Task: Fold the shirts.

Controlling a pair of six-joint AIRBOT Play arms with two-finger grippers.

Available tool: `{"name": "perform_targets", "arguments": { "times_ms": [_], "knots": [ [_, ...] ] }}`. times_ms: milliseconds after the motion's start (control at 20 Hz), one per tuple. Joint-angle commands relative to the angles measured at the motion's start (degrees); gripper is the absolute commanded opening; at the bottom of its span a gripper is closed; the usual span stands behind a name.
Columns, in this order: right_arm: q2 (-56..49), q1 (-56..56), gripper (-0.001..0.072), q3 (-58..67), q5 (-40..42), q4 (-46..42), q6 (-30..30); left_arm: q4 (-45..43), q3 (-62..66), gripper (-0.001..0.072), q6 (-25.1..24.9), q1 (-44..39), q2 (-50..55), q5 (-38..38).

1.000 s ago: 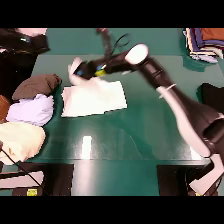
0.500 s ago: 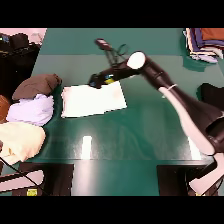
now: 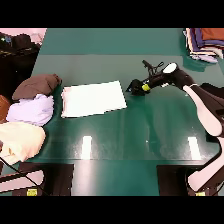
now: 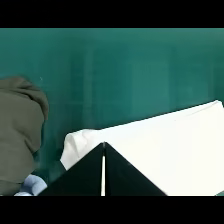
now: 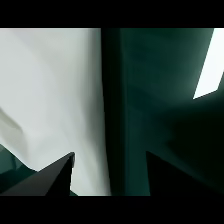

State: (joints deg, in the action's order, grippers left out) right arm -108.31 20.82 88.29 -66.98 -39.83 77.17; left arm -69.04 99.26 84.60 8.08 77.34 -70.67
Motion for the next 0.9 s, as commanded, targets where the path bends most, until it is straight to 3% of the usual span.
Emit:
{"name": "perform_targets", "arguments": {
  "times_ms": [0,100,250,350,400,650,850],
  "knots": [
    [-7.21,1.27,0.0530,5.01,-3.89,8.76,-0.79,0.26,-0.24,0.0024,-0.90,-2.12,0.11,0.85],
    [-10.16,4.37,0.0522,9.49,-3.96,8.81,-0.79,0.28,-0.24,0.0024,-1.03,-3.98,0.11,0.83],
    [-13.20,8.52,0.0365,16.24,-3.21,8.57,-0.79,0.28,-0.24,0.0023,-1.05,-6.84,0.11,1.22],
    [-13.57,9.99,0.0074,19.17,-2.05,7.39,-0.83,0.26,-0.24,0.0023,-1.03,-8.59,0.11,1.14],
    [-13.55,10.12,0.0031,20.65,-2.08,6.29,-0.96,0.26,-0.24,0.0023,-1.03,-9.33,0.11,1.09],
    [-7.45,5.20,0.0015,22.97,-4.15,-3.72,1.81,0.26,-0.24,0.0023,-1.01,-13.46,0.11,1.05],
    [4.79,-7.02,0.0014,16.11,-3.32,-12.22,4.07,0.59,-0.24,0.0023,-0.81,-15.74,0.11,1.22]
  ]
}}
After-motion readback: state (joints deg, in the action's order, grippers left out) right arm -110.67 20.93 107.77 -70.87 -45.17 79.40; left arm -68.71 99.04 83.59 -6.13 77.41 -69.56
